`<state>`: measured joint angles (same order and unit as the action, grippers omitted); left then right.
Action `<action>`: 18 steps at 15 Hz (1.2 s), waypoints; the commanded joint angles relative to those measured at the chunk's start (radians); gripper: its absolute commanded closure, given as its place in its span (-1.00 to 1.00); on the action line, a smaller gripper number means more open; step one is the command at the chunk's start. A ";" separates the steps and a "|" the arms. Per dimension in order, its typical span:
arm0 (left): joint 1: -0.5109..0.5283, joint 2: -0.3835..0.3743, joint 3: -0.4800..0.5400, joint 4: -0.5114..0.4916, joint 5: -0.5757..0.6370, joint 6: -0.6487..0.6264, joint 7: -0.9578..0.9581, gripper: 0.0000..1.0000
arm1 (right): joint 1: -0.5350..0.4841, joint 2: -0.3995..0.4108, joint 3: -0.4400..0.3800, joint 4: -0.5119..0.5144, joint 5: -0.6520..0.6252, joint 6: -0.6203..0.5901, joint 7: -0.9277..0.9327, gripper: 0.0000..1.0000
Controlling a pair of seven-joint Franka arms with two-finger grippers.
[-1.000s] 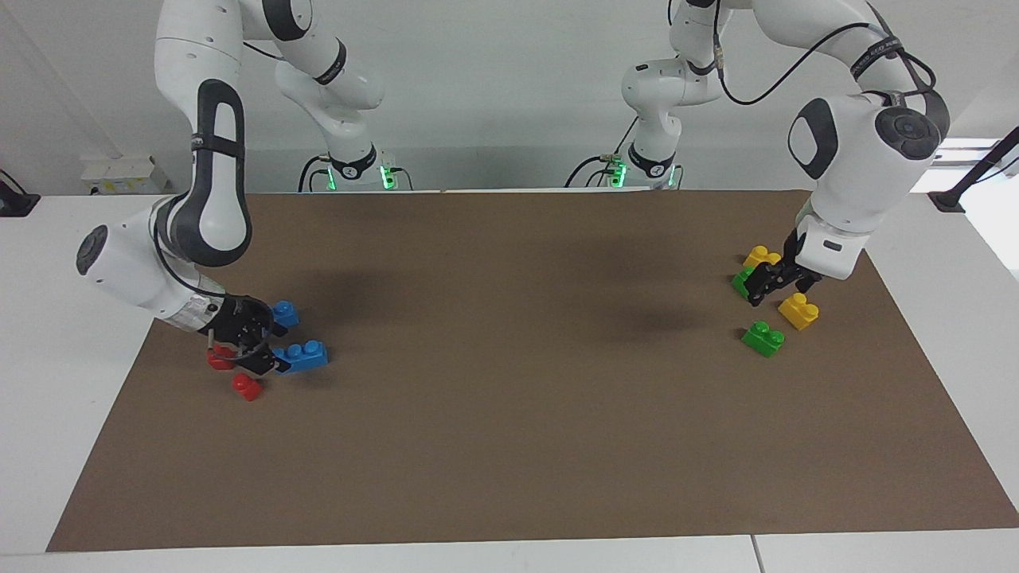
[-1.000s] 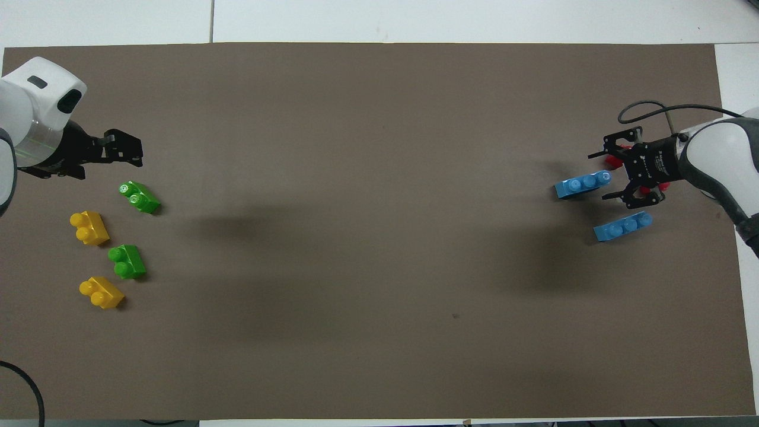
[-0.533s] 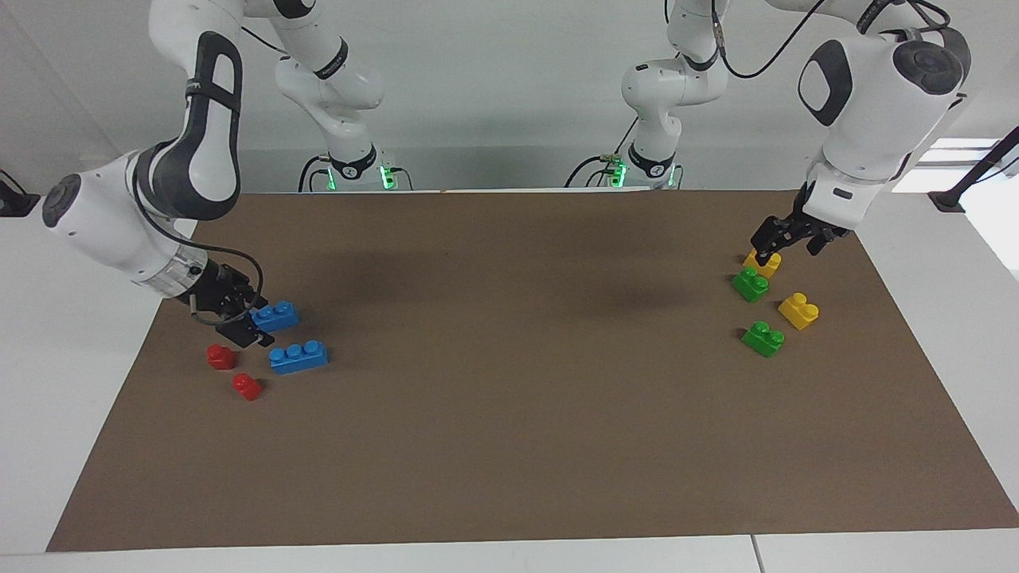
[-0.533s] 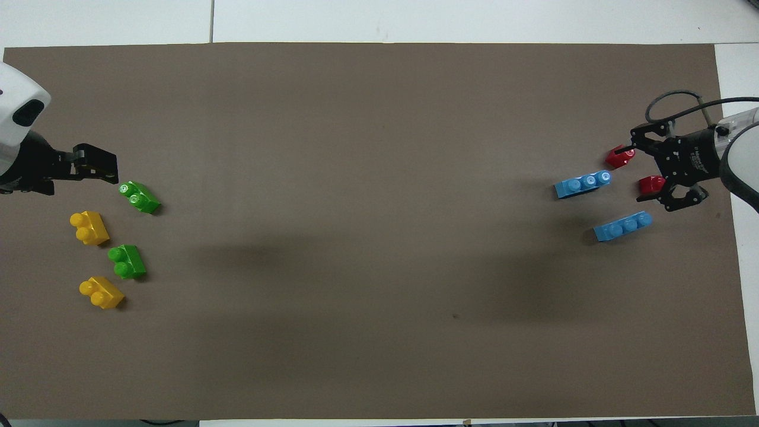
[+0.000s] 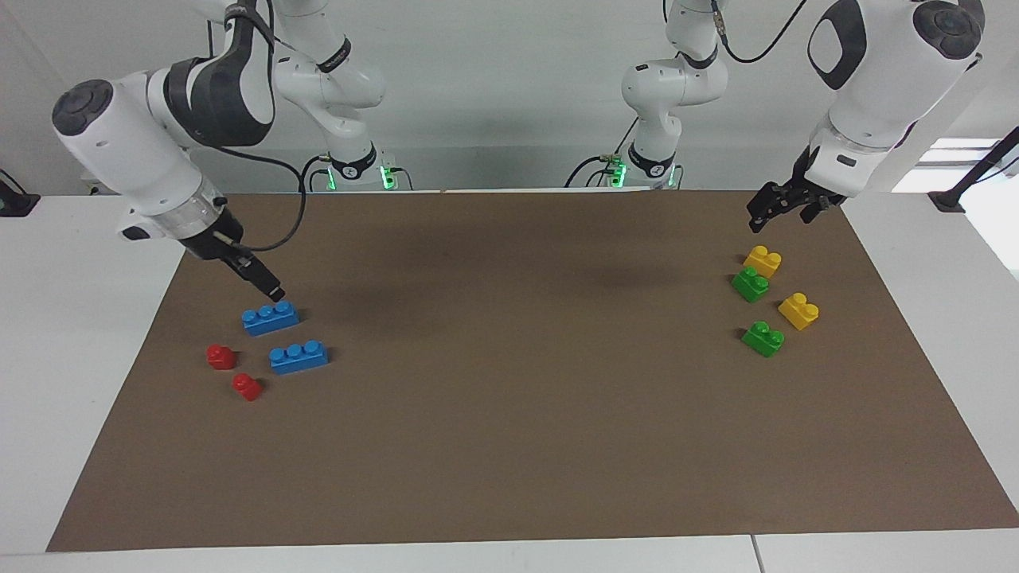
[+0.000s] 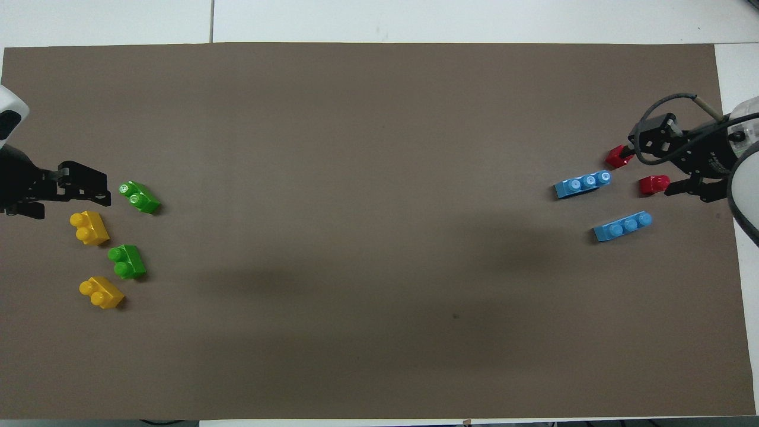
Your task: Remove green block with left arm and hold with right
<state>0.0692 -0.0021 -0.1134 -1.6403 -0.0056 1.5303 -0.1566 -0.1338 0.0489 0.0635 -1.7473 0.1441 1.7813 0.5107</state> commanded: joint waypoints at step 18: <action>-0.011 -0.056 0.008 0.008 -0.034 -0.006 0.022 -1.00 | 0.045 -0.166 0.006 0.072 -0.156 -0.201 -0.535 -1.00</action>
<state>0.0679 -0.0445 -0.1159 -1.6285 -0.0251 1.5189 -0.1499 -0.0828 -0.1144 0.0657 -1.6833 0.0120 1.6070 -0.0004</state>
